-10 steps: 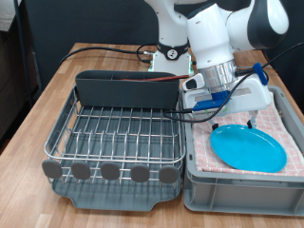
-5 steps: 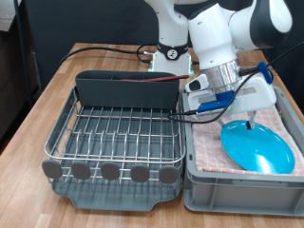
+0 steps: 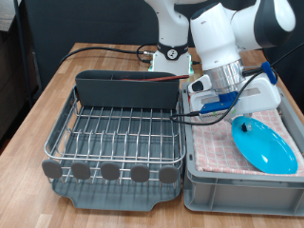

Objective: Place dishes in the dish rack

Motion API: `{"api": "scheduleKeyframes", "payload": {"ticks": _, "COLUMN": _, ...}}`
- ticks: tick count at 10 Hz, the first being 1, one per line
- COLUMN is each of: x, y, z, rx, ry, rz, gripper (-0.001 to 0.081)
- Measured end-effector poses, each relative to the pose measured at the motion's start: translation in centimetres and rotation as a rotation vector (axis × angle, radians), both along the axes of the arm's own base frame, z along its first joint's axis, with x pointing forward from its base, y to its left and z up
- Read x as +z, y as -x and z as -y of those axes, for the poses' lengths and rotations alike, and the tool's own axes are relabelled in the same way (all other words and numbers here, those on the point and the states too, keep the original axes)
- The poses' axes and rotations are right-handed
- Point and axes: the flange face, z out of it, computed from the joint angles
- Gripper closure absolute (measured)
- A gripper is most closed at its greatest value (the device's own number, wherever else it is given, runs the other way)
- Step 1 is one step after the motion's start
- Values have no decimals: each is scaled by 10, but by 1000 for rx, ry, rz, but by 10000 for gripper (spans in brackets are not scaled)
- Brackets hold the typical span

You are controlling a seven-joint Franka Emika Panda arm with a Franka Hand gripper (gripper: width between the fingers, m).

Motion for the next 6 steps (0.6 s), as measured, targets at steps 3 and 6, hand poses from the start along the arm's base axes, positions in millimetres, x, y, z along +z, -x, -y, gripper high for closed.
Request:
{"api": "scheduleKeyframes", "payload": {"ticks": 3, "x": 9, "y": -3, "z": -2, "rx": -3, "ry": 9, "rz": -32, "gripper": 685}}
{"api": "scheduleKeyframes", "payload": {"ticks": 6, "x": 39, "y": -3, "z": 3, "rx": -10, "ry": 66, "rz": -55, "gripper": 686}}
